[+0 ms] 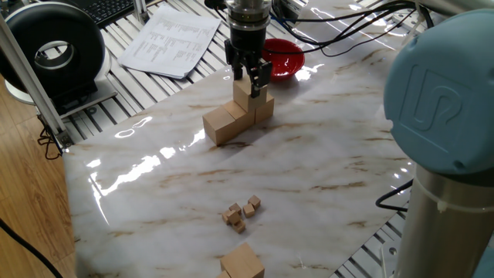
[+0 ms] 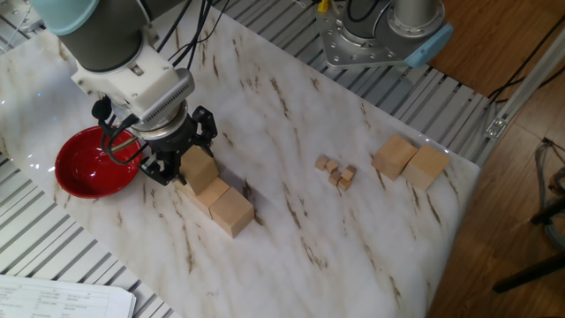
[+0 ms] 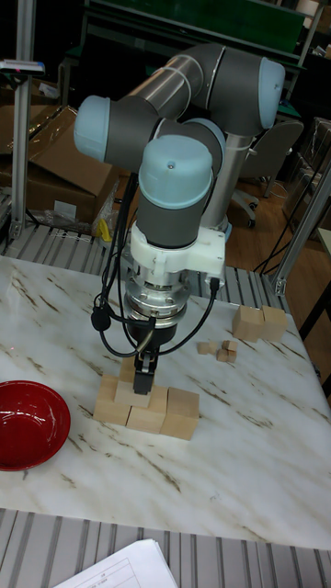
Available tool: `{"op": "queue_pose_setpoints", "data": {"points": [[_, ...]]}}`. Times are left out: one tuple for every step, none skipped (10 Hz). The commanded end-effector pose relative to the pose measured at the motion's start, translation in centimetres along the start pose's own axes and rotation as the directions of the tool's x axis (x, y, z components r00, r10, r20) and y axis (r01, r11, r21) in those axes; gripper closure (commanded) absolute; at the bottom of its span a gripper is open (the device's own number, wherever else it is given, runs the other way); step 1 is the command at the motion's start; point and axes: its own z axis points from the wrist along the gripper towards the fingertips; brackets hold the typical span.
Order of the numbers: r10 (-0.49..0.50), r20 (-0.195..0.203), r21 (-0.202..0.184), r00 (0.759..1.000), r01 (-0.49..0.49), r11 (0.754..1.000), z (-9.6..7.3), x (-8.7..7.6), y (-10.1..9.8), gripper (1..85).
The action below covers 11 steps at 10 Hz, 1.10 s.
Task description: Stack the blocks into a pyramid shape
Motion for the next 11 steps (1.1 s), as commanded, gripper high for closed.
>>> {"op": "queue_pose_setpoints", "data": {"points": [[0.0, 0.012, -0.002, 1.0, 0.0, 1.0, -0.18, -0.29, 0.04, 30.3], [-0.003, 0.013, -0.003, 1.0, 0.003, 1.0, -0.12, -0.25, 0.08, 26.7], [-0.006, 0.013, -0.003, 1.0, 0.006, 1.0, -0.09, -0.2, 0.08, 24.7], [-0.008, 0.015, -0.003, 1.0, 0.008, 1.0, -0.07, -0.22, 0.07, 23.3], [-0.008, 0.016, -0.005, 1.0, 0.008, 1.0, -0.07, -0.25, 0.12, 22.3], [-0.007, 0.016, -0.007, 1.0, 0.007, 1.0, -0.08, -0.24, 0.15, 21.3], [-0.01, 0.016, -0.008, 1.0, 0.01, 1.0, -0.11, -0.22, 0.17, 20.0], [-0.013, 0.016, -0.01, 1.0, 0.013, 1.0, -0.16, -0.15, 0.18, 17.7], [-0.018, 0.016, -0.009, 1.0, 0.018, 1.0, -0.2, -0.1, 0.16, 16.7], [-0.019, 0.016, -0.011, 1.0, 0.019, 1.0, -0.2, -0.1, 0.2, 14.0], [-0.024, 0.016, -0.011, 1.0, 0.024, 1.0, -0.18, -0.09, 0.19, 12.7]]}}
